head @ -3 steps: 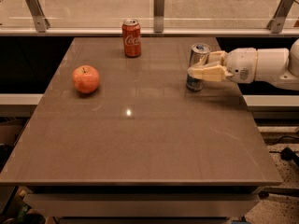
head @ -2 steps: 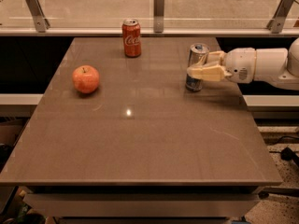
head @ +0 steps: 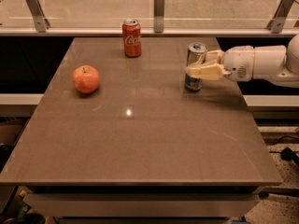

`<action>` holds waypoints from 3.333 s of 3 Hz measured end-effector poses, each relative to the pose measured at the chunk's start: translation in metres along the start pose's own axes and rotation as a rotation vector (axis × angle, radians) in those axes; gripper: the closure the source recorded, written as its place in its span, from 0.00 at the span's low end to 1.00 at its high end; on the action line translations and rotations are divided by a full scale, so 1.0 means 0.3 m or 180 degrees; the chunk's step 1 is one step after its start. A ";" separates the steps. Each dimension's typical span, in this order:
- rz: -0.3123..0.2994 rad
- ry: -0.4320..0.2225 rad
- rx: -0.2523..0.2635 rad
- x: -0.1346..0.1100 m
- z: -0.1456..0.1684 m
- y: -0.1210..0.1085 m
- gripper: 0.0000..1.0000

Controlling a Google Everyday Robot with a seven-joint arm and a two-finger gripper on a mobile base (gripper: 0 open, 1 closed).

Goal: Knock redbull can over

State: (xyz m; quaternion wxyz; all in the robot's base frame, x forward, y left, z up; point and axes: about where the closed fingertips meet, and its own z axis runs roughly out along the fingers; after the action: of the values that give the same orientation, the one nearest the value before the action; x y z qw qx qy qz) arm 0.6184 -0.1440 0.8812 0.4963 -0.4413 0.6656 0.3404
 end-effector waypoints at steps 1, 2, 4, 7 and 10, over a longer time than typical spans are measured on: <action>-0.0007 0.0174 0.0039 -0.019 -0.006 0.005 1.00; -0.0002 0.0406 0.0100 -0.036 -0.020 0.009 1.00; -0.0034 0.0898 0.0306 -0.057 -0.044 0.004 1.00; -0.0174 0.1931 0.0690 -0.062 -0.068 -0.070 1.00; -0.0193 0.2771 0.0840 0.013 -0.091 -0.115 1.00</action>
Offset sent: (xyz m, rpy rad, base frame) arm -0.0070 -0.0119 0.0214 -0.2130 0.0697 -0.0616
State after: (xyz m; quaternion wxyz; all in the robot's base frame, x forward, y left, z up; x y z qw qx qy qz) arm 0.6399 -0.1824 0.8844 0.2321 -0.4956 0.8367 0.0208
